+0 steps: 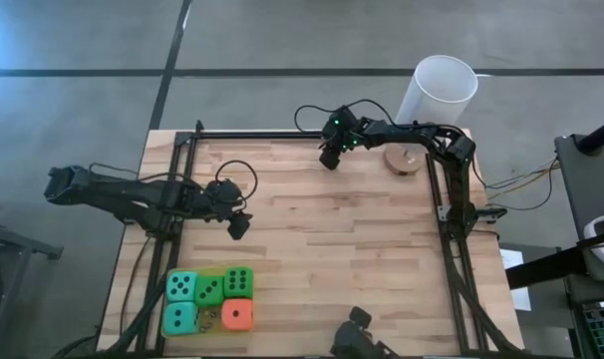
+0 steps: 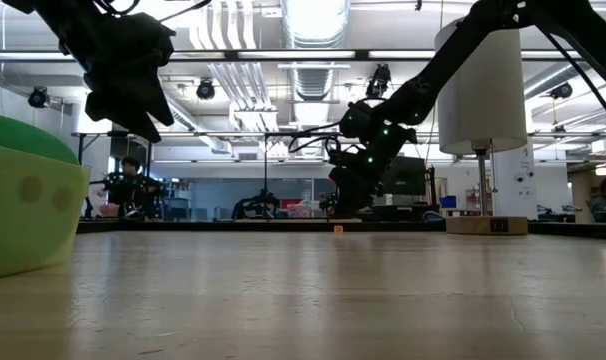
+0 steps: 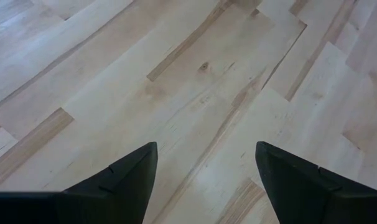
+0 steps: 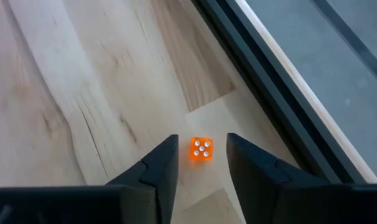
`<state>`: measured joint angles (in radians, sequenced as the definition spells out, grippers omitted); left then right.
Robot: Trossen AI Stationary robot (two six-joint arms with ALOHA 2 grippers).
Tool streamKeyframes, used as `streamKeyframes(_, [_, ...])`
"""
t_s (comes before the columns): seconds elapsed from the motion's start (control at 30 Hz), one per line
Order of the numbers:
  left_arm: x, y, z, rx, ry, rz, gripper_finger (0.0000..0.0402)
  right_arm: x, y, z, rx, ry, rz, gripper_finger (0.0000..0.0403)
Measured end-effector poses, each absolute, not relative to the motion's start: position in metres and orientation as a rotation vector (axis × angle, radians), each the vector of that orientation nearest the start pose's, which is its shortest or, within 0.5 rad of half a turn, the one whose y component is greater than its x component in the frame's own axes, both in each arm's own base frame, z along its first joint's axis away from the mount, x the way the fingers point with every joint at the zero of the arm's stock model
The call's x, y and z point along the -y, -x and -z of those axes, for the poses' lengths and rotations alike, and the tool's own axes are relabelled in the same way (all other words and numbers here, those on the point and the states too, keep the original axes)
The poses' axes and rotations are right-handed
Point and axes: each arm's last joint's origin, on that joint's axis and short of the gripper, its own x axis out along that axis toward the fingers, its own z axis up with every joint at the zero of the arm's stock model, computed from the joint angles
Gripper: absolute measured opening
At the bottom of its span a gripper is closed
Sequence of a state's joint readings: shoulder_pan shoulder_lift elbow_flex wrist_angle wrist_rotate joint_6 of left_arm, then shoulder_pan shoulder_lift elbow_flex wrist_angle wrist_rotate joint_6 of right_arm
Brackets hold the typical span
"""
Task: Pick & Place Dice
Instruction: Put the orange dice into the yellow bin
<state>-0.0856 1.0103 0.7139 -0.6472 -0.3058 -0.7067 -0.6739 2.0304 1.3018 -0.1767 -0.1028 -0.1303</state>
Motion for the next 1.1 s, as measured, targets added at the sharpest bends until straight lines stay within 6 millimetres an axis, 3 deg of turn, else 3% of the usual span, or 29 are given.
streamKeyframes(0.4, [0.007,-0.188,-0.236,-0.807,0.468,-0.516,0.0274,0.258,-0.330,-0.145,-0.883,-0.247,0.475,0.0180])
streamKeyframes(0.6, [0.007,-0.188,-0.236,-0.807,0.468,-0.516,0.0276,0.257,-0.331,-0.142,-0.889,-0.250,0.472,0.0178])
streamKeyframes(0.83, [0.007,-0.187,-0.236,-0.807,0.468,-0.515,0.0276,0.258,-0.332,-0.124,-0.926,-0.262,0.465,0.0182])
streamKeyframes(1.1, [0.007,-0.187,-0.236,-0.807,0.468,-0.515,0.0276,0.259,-0.333,-0.124,-0.933,-0.241,0.463,0.0177])
